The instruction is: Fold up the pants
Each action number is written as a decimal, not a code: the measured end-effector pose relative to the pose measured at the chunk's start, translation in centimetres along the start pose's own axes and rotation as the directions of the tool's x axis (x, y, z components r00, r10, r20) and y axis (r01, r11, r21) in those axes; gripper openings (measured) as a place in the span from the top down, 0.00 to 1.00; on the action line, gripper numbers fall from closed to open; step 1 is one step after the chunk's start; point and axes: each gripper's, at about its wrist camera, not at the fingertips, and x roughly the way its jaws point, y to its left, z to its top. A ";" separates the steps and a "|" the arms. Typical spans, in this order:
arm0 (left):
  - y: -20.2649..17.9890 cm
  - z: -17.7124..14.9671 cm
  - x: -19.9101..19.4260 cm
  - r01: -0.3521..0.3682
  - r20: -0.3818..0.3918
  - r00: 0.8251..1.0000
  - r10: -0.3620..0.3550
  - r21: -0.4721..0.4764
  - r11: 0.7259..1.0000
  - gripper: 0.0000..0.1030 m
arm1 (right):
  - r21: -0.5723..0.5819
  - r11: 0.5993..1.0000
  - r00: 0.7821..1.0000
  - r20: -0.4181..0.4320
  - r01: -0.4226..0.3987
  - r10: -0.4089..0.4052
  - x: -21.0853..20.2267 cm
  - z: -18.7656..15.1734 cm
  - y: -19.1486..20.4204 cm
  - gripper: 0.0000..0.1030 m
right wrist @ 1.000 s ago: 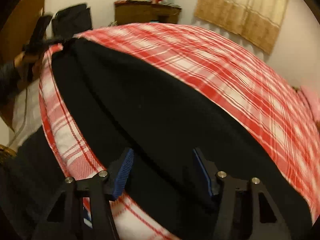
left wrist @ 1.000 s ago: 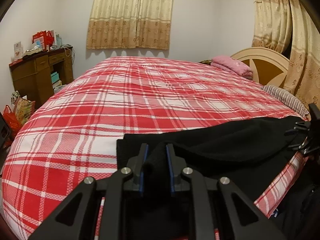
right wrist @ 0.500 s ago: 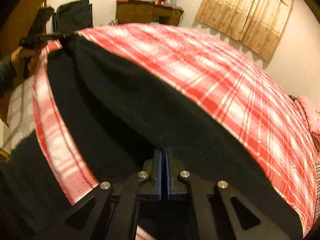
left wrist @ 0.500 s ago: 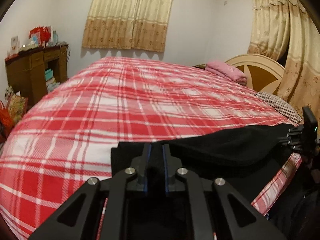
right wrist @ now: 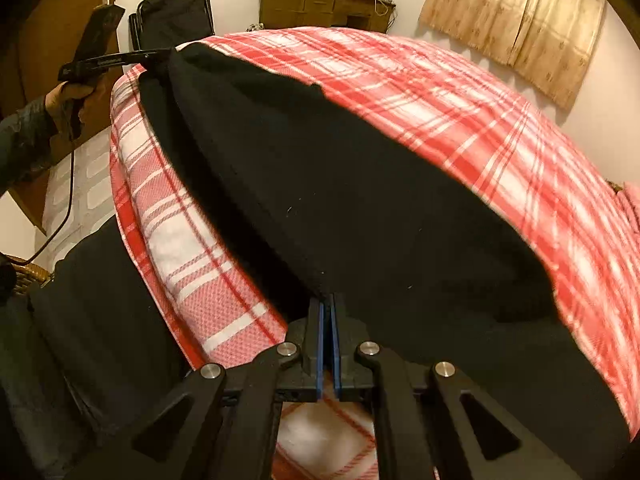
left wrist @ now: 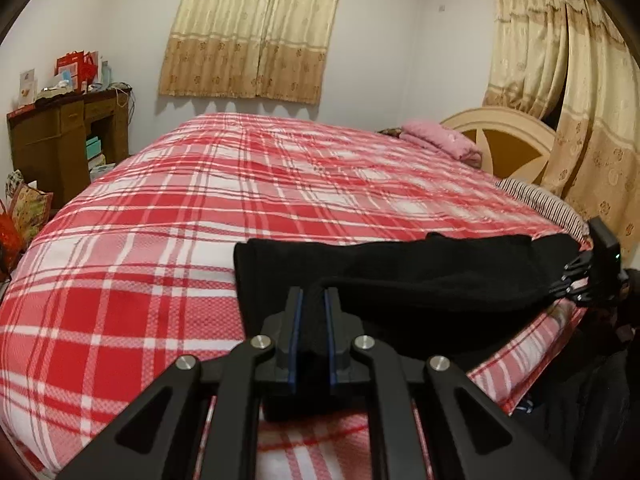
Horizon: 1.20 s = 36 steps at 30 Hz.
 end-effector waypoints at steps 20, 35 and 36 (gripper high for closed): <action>1.6 -2.4 -2.3 -0.053 -0.007 0.999 0.053 -0.003 0.999 0.62 | -0.040 0.999 0.999 -0.042 -0.016 0.014 0.4 -1.8 1.2 0.97; 4.0 -2.2 -6.0 -0.264 0.048 0.961 0.271 -0.125 0.956 0.50 | -0.066 0.994 0.996 -0.035 -0.083 0.081 -1.7 -2.1 1.1 0.59; 3.5 -1.7 -5.9 -0.252 0.066 0.963 0.262 -0.128 0.959 0.50 | -0.054 0.994 0.996 -0.024 -0.092 0.091 -2.2 -1.9 0.8 0.59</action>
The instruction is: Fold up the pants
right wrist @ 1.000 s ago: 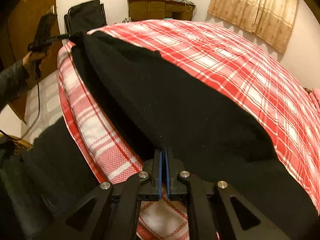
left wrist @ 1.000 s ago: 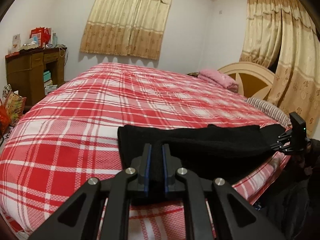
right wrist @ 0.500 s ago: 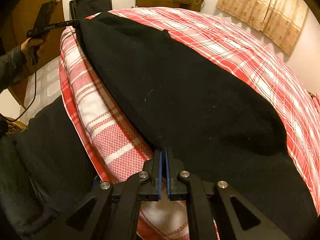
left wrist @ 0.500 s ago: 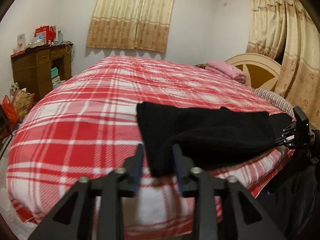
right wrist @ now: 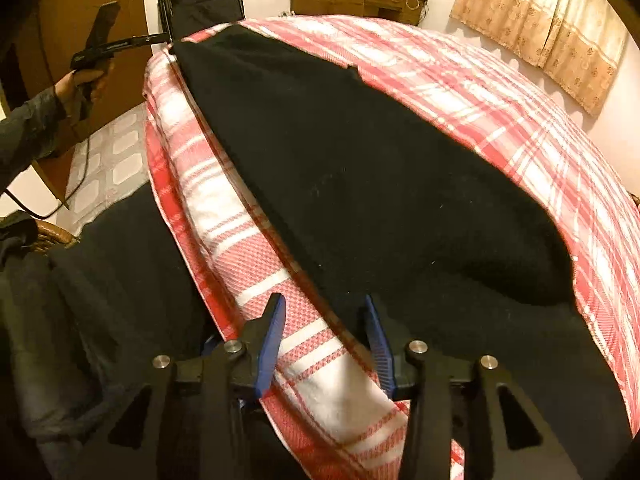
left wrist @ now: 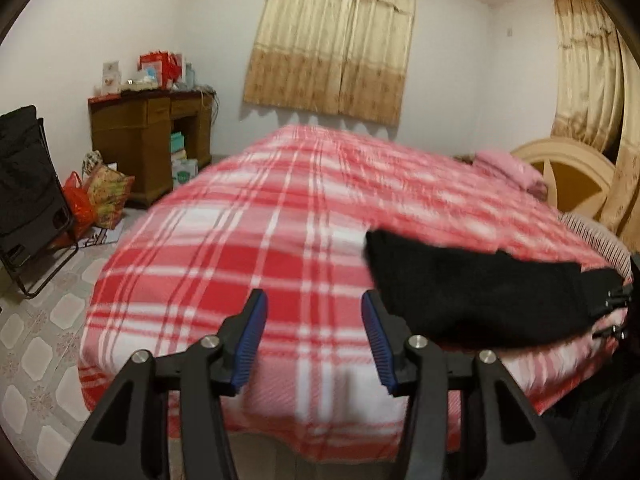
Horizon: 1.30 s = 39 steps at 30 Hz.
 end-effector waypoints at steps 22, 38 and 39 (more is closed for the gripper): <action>-5.9 -0.4 6.5 -0.014 -0.130 0.991 0.041 0.201 0.980 0.06 | 0.179 0.981 0.987 0.151 -0.081 0.054 1.3 8.7 -4.0 0.59; -10.7 2.0 7.5 0.061 -0.032 0.998 -0.057 0.130 0.990 0.03 | 0.562 0.701 0.889 0.157 -0.438 0.429 14.8 19.2 -10.0 0.62; -10.7 1.8 8.0 0.072 -0.051 0.997 -0.066 0.124 0.990 0.03 | 0.566 0.687 0.877 0.153 -0.456 0.455 15.4 19.4 -9.8 0.78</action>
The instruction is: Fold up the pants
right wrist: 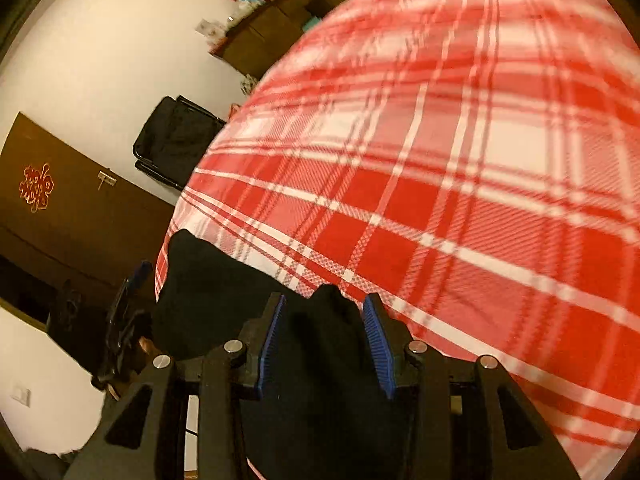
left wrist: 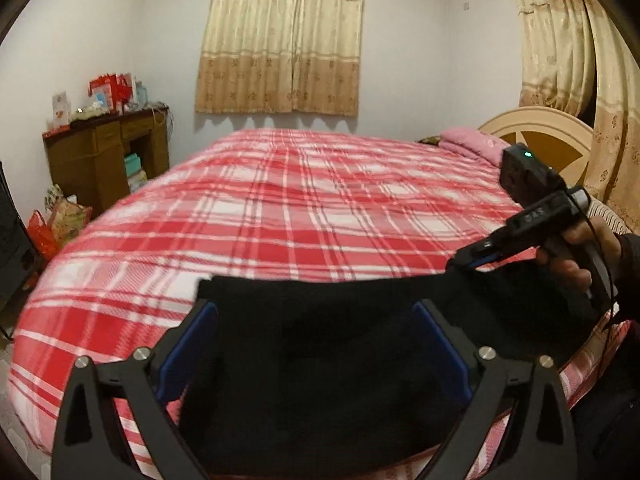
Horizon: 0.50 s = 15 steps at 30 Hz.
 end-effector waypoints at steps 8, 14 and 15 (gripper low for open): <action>-1.0 -1.8 1.4 -0.044 -0.070 0.996 0.048 0.049 0.998 0.03 | 0.016 0.996 0.996 0.034 0.084 -0.084 1.1 0.8 -1.1 0.95; -3.0 -0.4 0.3 0.012 -0.062 0.998 -0.011 0.018 1.000 0.03 | -0.049 0.990 0.987 0.097 0.135 -0.130 -2.9 -0.9 -0.3 0.51; -3.6 -0.1 0.1 0.020 -0.056 0.998 -0.019 0.022 1.000 0.03 | -0.046 0.990 0.986 0.115 0.130 -0.124 -4.5 -1.6 -0.6 0.49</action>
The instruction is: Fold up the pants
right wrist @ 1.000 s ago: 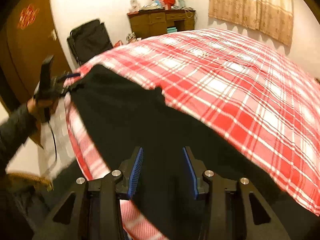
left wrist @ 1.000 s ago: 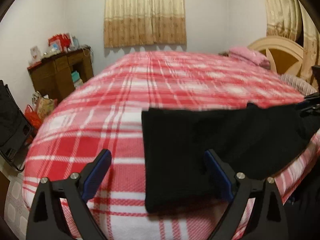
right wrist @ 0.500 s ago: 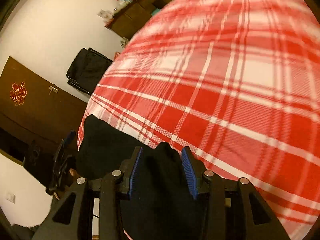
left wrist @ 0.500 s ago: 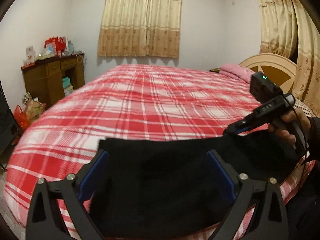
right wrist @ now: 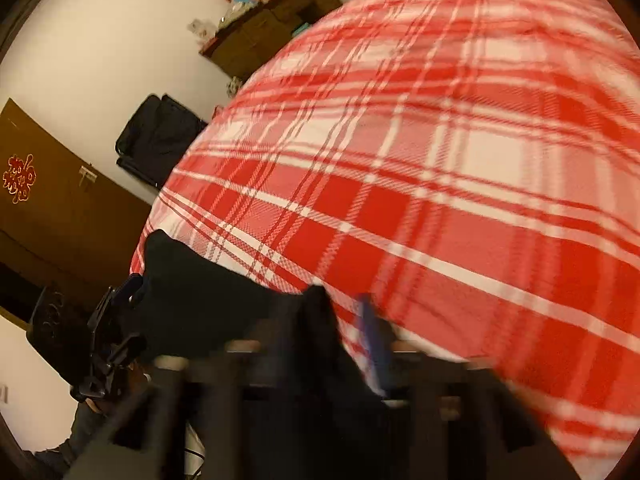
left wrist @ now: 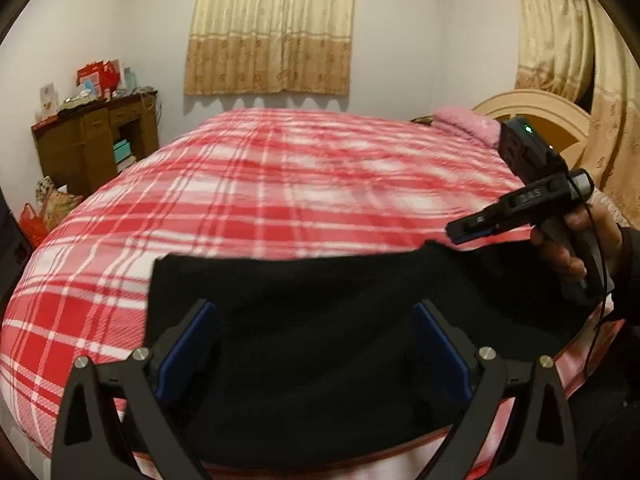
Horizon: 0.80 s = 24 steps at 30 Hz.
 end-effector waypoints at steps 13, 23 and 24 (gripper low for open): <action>-15.9 1.9 2.4 0.322 -0.058 0.946 -0.318 0.238 0.916 0.03 | 0.470 0.824 0.816 0.307 0.317 -0.490 -32.5 -16.7 -14.3 0.49; -28.3 1.0 4.3 0.509 -0.210 0.860 -0.465 0.422 0.750 0.03 | 0.654 0.682 0.705 0.310 0.328 -0.638 -39.2 -24.1 -19.7 0.55; -29.4 0.9 4.6 0.531 -0.229 0.847 -0.480 0.426 0.732 0.03 | 0.670 0.670 0.698 0.311 0.320 -0.645 -39.5 -24.5 -20.2 0.56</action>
